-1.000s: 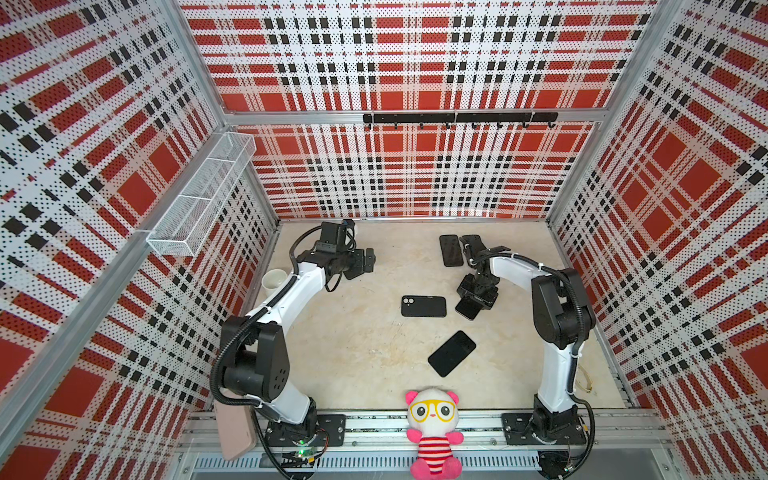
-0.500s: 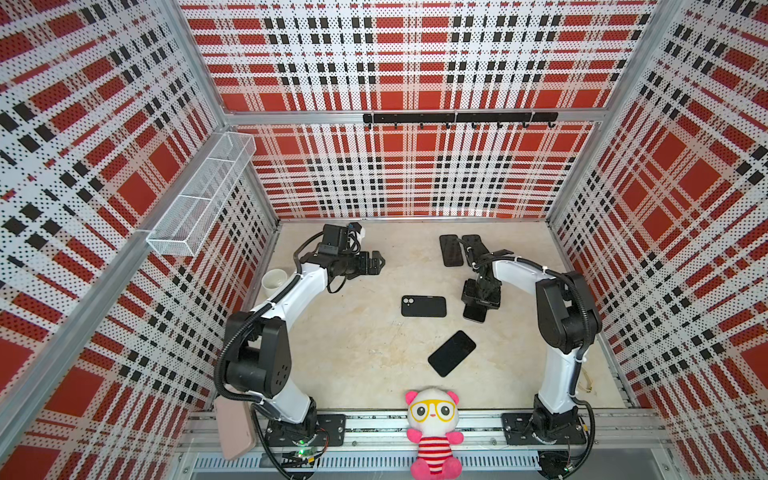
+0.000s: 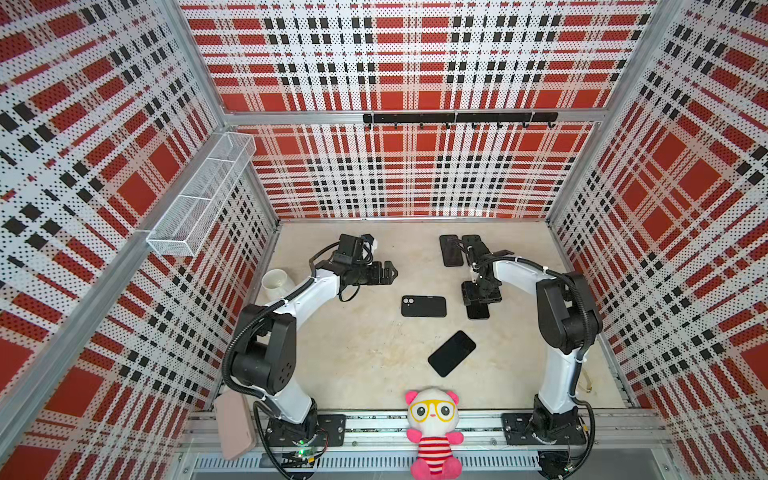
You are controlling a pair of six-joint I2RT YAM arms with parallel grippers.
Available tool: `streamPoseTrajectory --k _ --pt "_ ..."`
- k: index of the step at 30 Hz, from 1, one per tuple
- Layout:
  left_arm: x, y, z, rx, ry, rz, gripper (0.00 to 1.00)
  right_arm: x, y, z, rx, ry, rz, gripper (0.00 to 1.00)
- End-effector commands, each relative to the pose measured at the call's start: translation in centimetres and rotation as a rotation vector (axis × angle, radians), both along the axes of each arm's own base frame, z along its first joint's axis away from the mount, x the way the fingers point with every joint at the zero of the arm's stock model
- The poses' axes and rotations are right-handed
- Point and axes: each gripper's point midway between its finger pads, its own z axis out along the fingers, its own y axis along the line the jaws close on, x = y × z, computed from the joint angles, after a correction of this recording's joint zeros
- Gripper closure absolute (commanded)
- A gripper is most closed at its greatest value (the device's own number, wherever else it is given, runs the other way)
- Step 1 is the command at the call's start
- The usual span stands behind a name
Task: Put the phone into the phone case
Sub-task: 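Carry the pink-framed phone toward the left gripper while left reaches toward it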
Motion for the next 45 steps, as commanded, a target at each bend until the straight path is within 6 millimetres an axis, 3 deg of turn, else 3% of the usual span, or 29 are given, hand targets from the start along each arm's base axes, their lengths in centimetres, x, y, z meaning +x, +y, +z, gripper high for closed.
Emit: streamPoseTrajectory --k 1,16,25,30,35,39,45 --pt "0.0 -0.7 1.9 -0.080 -0.030 0.042 0.02 -0.3 -0.4 -0.3 -0.024 0.001 0.094 0.55" --pt "-0.6 -3.2 1.5 -0.278 0.050 0.018 0.01 0.6 1.6 3.4 0.033 -0.126 0.457 0.57" --pt "-1.4 -5.2 1.6 -0.398 0.073 -0.060 0.03 0.7 3.7 7.3 0.108 -0.181 0.662 0.70" --pt "-1.9 -6.6 1.3 -0.464 0.096 -0.110 0.06 0.3 5.7 9.9 0.176 -0.228 0.796 0.71" --pt "-2.4 -7.7 1.9 -0.544 0.117 -0.131 0.11 0.1 8.0 11.7 0.172 -0.295 0.963 0.78" --pt "-3.0 -8.5 2.5 -0.595 0.125 -0.156 0.13 -0.4 10.5 12.7 0.187 -0.347 1.104 0.77" --pt "-3.6 -9.4 1.8 -0.596 0.141 -0.176 0.18 -1.3 13.4 13.3 0.217 -0.369 1.294 0.76"
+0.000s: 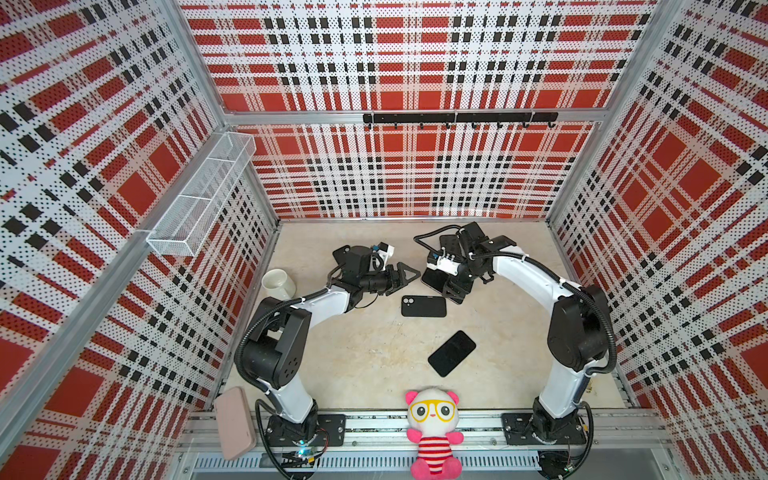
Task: Put the phone into the phone case
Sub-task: 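Carry the pink-framed phone toward the left gripper while left reaches toward it, then grasp the pink-framed phone with the left gripper while right releases and withdraws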
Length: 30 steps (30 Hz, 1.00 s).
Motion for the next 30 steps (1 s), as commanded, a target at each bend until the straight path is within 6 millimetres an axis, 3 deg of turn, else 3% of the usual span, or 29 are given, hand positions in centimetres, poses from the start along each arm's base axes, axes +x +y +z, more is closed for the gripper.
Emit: streamPoseTrajectory --k 1,11,20,30 --pt "-0.7 -0.8 -0.3 -0.025 0.001 -0.035 0.20 -0.7 1.9 1.8 0.046 -0.059 0.178 0.77" --pt "-1.9 -1.5 -0.5 -0.067 0.021 -0.062 0.46 -1.0 4.3 1.4 0.066 -0.093 0.350 0.76" --pt "-1.8 -1.7 -0.1 -0.094 0.022 -0.063 0.49 -2.0 4.7 0.1 0.051 -0.067 0.413 0.75" --pt "-1.8 -1.8 -0.6 -0.086 0.033 -0.053 0.79 -1.9 4.7 0.1 0.040 -0.075 0.430 0.72"
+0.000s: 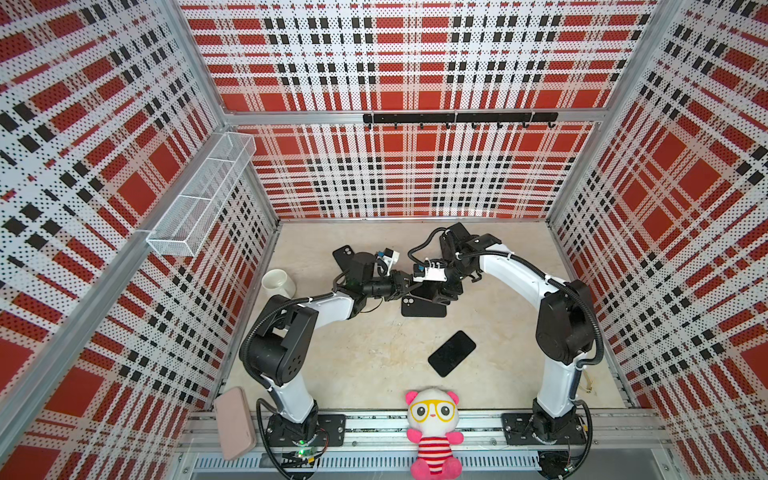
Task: Put the phone into the phone case
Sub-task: 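Grasp the pink-framed phone with the left gripper while right releases and withdraws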
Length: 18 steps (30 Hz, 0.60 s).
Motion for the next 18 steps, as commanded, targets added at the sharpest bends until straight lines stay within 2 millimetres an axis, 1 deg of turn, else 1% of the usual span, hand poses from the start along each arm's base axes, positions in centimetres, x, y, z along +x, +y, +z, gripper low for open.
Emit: streamPoseTrajectory --k 1,4,6,7,8,9,10,12,14,15,16,18 --pt "-0.1 -0.3 0.0 -0.006 -0.021 -0.010 0.82 -0.4 0.9 0.9 0.033 -0.013 0.062 0.71" --pt "0.0 -0.3 0.0 -0.005 -0.023 -0.006 0.87 -0.4 0.8 1.1 0.033 -0.022 0.056 0.67" --pt "0.0 -0.3 0.1 -0.004 -0.026 -0.002 0.89 -0.4 0.7 1.2 0.029 -0.027 0.057 0.57" --pt "0.0 -0.3 0.1 -0.003 -0.028 0.000 0.89 -0.4 0.6 1.4 0.031 -0.031 0.052 0.56" --pt "0.1 -0.2 0.2 -0.001 -0.033 0.008 0.89 -0.5 0.5 1.6 0.030 -0.037 0.049 0.48" --pt "0.2 -0.1 0.2 0.001 -0.039 0.014 0.90 -0.4 0.3 1.8 0.023 -0.046 0.037 0.46" --pt "0.3 -0.1 0.3 0.003 -0.044 0.020 0.90 -0.3 0.0 1.8 0.016 -0.056 0.022 0.33" --pt "0.5 0.2 0.2 0.014 -0.058 0.044 0.91 -0.1 -0.7 2.7 0.025 -0.080 -0.024 0.29" --pt "0.8 0.5 0.4 0.017 -0.077 0.070 0.95 0.0 -1.1 3.9 0.059 -0.101 -0.073 0.25" --pt "0.9 0.7 0.5 0.019 -0.088 0.087 0.98 0.1 -1.3 4.4 0.081 -0.110 -0.106 0.06" --pt "1.1 0.9 0.7 0.018 -0.100 0.100 1.00 0.3 -1.5 5.1 0.108 -0.118 -0.149 0.00" --pt "1.6 1.2 1.1 0.018 -0.129 0.139 1.00 0.5 -1.9 6.6 0.183 -0.112 -0.268 0.00"
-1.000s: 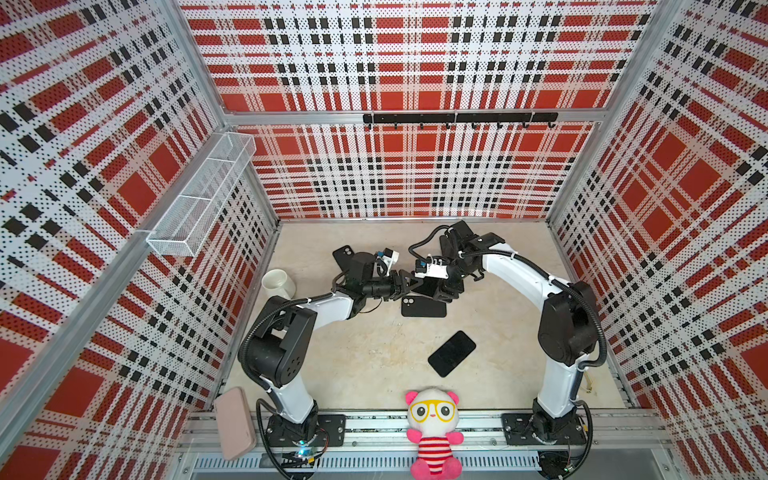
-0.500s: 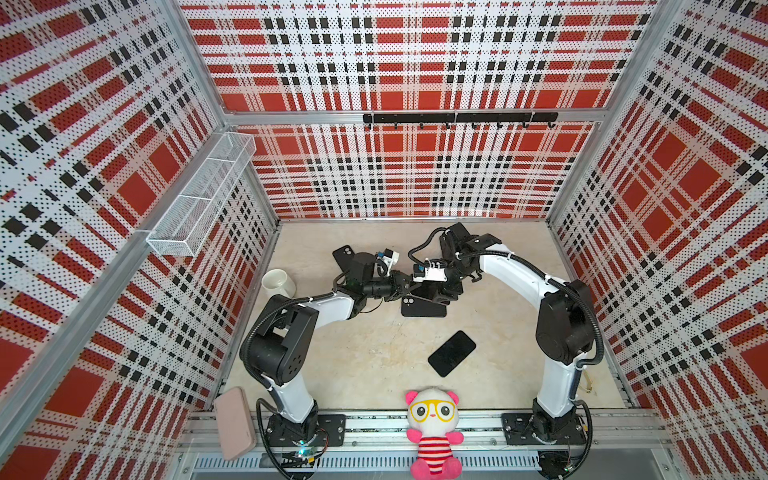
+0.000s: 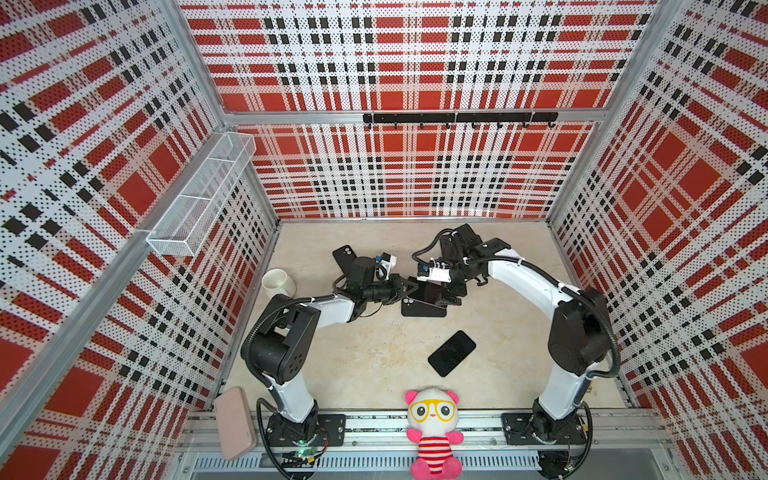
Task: Put the phone into the phone case
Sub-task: 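Grasp the pink-framed phone with the left gripper while right releases and withdraws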
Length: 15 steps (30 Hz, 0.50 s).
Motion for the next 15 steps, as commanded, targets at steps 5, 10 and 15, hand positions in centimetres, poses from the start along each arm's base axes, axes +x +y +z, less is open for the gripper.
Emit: streamPoseTrajectory --k 5,10,15 --pt "2.0 0.8 4.7 -0.042 -0.218 0.107 1.00 1.6 -2.5 7.7 0.328 0.071 -0.518 0.00" --pt "2.6 1.4 5.1 -0.034 -0.268 0.160 1.00 2.6 -6.7 11.0 0.550 -0.012 -0.846 0.00" --pt "2.2 1.6 5.9 -0.077 -0.297 0.178 1.00 0.9 -10.1 8.2 0.674 -0.031 -1.070 0.00"
